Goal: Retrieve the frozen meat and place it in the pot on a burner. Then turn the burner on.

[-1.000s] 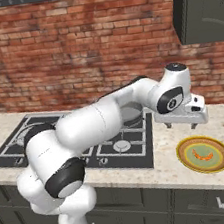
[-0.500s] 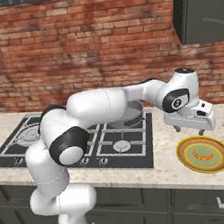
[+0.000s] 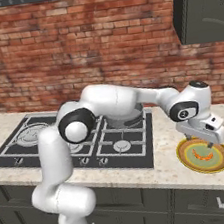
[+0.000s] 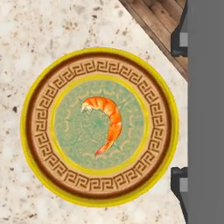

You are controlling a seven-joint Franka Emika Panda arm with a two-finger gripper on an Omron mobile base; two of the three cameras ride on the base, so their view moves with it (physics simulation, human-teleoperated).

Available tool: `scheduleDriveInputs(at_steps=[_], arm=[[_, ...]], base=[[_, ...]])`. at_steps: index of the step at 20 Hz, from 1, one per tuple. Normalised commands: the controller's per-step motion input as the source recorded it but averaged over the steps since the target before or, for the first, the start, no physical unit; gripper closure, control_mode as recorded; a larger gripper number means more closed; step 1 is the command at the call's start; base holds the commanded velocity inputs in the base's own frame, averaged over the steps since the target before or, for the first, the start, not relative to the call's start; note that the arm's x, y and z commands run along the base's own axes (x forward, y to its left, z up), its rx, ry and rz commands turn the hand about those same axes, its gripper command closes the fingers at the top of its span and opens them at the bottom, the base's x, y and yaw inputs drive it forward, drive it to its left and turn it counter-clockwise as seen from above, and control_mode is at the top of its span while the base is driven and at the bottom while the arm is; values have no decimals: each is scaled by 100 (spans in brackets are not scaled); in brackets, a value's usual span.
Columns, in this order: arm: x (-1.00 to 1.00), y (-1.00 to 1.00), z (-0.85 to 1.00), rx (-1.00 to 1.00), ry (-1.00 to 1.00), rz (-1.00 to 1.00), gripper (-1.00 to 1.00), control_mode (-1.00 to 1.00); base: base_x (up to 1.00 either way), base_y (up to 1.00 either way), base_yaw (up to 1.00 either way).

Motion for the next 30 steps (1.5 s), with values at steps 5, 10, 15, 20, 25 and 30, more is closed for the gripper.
scheduleDriveInputs(at_steps=[5,10,15,20,25,30], arm=[[12,-32,-3,7,0,-9,-100,-100],[32,-21,-11,3,0,-9,-100,-100],[19,-4,-30,1,0,-2,-100,-100],[12,0,-41,0,4,0,-100,-100],[4,0,-36,0,3,0,-100,-100],[0,0,-39,0,3,0,-100,-100]], base=[[0,0,0],[0,0,0],[0,0,0],[0,0,0],[0,0,0],[0,0,0]])
